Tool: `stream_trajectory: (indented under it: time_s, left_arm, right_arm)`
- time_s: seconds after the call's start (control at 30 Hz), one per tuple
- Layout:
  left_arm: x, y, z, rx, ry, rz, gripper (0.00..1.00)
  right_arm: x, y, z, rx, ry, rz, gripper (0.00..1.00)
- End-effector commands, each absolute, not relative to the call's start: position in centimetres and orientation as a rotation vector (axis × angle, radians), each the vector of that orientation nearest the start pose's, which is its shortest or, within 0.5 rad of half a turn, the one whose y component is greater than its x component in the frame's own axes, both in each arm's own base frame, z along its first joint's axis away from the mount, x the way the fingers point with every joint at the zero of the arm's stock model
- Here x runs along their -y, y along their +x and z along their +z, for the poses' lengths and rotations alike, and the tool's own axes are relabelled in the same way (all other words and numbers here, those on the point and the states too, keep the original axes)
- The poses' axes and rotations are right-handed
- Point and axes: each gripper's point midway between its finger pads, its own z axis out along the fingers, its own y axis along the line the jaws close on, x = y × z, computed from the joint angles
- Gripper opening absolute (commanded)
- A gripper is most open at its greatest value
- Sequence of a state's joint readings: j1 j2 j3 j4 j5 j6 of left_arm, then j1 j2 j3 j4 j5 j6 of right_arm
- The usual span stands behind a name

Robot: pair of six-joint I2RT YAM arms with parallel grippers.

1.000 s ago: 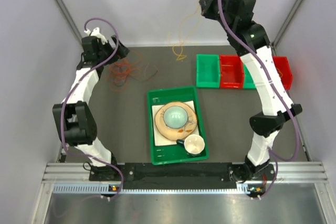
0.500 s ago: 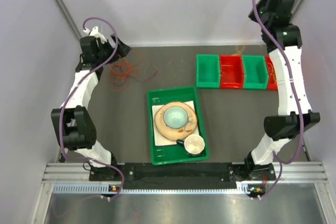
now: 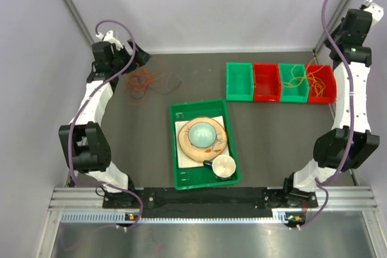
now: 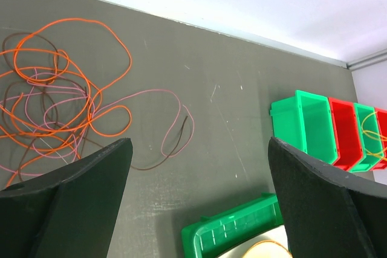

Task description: Untangle the cables

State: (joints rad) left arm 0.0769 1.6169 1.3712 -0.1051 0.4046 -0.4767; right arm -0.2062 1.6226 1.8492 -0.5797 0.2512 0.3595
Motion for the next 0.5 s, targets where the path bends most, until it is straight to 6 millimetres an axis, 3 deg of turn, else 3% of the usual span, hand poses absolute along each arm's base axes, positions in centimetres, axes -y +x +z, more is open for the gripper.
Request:
stream_trajectory:
  time_s: [0.0,0.47]
  left_arm:
    - [5.5,49.2,29.3,-1.879,-0.222,-0.683,0.99]
    - [7.8,49.8,30.7,-1.884,-0.175,-0.687,0.99]
  right_arm:
    - [13.7,44.8,41.1,-1.648,0.689,-0.104,0.0]
    - [16.2,42.9,45.4,-1.531,0.712,-0.113,0.0]
